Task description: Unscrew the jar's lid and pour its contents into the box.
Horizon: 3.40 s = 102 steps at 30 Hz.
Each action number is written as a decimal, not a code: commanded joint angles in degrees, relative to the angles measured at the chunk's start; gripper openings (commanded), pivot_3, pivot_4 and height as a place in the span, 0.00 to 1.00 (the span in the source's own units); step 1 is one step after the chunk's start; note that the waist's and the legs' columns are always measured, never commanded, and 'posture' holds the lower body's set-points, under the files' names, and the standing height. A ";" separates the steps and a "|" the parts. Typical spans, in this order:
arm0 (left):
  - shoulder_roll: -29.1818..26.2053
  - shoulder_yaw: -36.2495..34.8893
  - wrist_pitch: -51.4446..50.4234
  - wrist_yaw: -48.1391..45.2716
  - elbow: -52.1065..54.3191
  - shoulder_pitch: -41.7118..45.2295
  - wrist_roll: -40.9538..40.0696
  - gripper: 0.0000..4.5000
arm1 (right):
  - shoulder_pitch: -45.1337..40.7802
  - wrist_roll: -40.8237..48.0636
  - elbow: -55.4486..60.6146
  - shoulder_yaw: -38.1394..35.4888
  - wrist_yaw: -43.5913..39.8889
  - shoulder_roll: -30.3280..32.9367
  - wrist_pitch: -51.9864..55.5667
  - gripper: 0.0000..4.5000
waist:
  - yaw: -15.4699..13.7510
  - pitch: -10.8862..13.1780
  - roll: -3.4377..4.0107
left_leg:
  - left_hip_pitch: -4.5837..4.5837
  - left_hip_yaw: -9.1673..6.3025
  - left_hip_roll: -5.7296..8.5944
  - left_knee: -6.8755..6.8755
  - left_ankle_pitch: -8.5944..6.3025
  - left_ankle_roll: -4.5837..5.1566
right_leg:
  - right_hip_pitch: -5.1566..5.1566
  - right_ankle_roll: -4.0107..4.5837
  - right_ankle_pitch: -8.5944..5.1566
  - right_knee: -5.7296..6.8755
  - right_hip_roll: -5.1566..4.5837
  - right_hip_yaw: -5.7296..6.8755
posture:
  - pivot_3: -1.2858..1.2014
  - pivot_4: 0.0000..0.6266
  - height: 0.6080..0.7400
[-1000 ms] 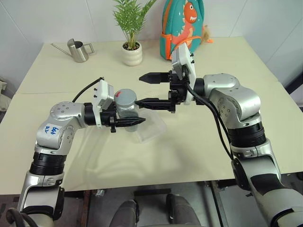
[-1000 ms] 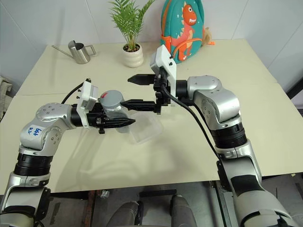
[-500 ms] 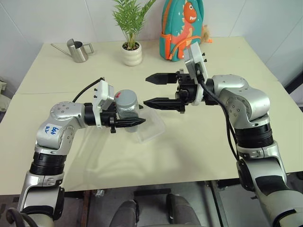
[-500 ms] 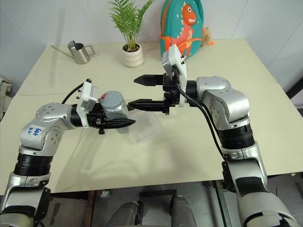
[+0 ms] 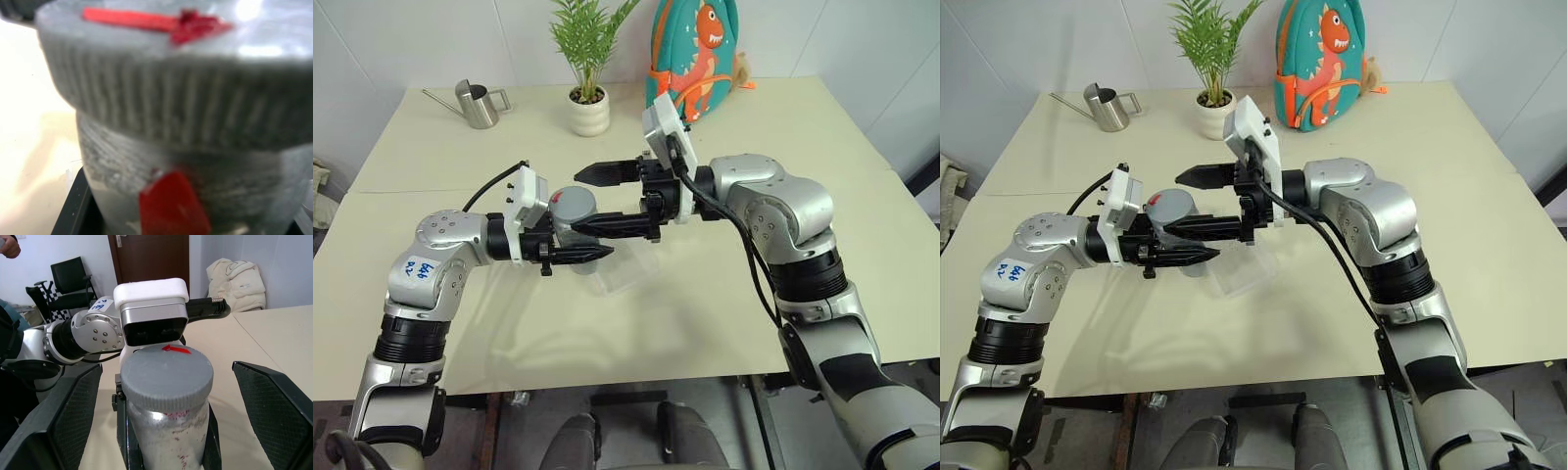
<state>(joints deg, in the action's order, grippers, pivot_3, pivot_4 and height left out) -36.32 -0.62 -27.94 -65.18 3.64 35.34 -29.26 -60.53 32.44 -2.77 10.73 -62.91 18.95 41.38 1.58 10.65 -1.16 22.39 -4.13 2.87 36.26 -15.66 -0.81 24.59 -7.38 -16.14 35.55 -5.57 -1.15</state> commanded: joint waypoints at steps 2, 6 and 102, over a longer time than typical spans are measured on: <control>-0.07 -0.54 0.81 -0.25 1.30 -0.06 -0.69 0.45 | -1.50 0.27 0.96 -0.66 -0.06 -1.13 -0.79 0.99 | 0.04 0.00 0.00 | 0.00 0.00 0.00 0.00 0.00 0.00 | 0.00 0.00 0.00 0.00 0.00 0.00 | 0.52 0.24 1.00; -0.03 -0.50 0.61 -0.21 1.43 -0.19 -0.79 0.45 | -1.41 0.15 0.76 -0.80 0.54 -1.91 -0.86 0.99 | 0.07 0.00 0.00 | 0.00 0.00 -0.01 -0.01 0.00 -0.01 | 0.02 0.00 0.00 0.00 0.02 0.00 | 0.52 0.24 1.00; -1.74 -2.71 0.24 -0.20 -4.40 3.44 -0.12 0.45 | 35.95 -12.07 -14.97 -26.10 24.60 14.02 -32.06 0.99 | 0.04 -0.03 -0.04 | -0.27 0.87 -0.03 0.18 -0.21 0.35 | -0.09 -0.25 0.17 -0.01 0.06 -0.62 | 0.52 0.24 1.00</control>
<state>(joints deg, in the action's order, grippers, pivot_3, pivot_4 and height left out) -37.38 -1.95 -29.05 -65.12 -1.13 37.48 -29.13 -23.93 19.11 -22.75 -14.51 -36.78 30.98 8.94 1.61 10.63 -1.20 22.12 -3.23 2.84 36.46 -15.88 -0.45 24.50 -7.65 -15.96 35.53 -5.51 -1.80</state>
